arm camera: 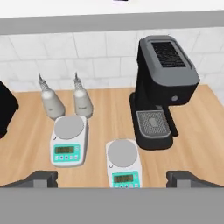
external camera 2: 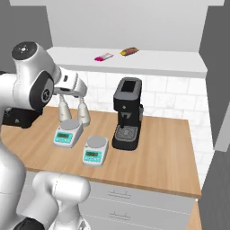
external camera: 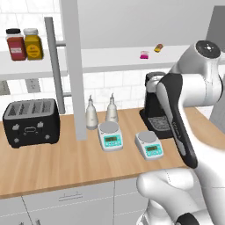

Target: Pick the bar and place it on the digital scale for weighing, and close the cabinet.

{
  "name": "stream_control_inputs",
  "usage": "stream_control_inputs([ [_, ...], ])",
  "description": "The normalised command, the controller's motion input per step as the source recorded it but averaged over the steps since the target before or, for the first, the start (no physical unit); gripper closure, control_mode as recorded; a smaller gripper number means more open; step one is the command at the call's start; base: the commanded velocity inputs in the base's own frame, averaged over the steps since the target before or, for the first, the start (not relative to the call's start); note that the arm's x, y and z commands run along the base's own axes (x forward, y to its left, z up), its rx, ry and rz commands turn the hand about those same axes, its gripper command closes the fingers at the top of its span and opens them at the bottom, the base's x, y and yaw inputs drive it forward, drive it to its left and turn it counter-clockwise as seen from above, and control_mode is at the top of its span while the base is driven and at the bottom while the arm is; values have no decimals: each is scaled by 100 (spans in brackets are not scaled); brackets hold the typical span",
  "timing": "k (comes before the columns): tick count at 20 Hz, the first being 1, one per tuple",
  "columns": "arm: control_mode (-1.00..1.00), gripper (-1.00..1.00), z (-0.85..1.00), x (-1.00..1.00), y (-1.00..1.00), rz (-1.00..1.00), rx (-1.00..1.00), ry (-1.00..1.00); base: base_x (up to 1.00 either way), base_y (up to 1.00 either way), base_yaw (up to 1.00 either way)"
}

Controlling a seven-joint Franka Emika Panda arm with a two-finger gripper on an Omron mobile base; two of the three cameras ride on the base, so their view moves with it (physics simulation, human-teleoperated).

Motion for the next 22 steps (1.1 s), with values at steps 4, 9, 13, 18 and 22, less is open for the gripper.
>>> stream_control_inputs([
  [4,-100,-100,59,-4,0,0,0,-13,0,0,0],
  [9,-100,-100,44,10,-3,0,0,-11,0,0,0],
  [13,-100,-100,23,46,-4,0,0,-8,0,0,0],
  [18,-100,-100,4,46,-25,0,0,-16,0,0,0],
  [22,-100,-100,1,44,-28,0,0,-21,0,0,0],
])
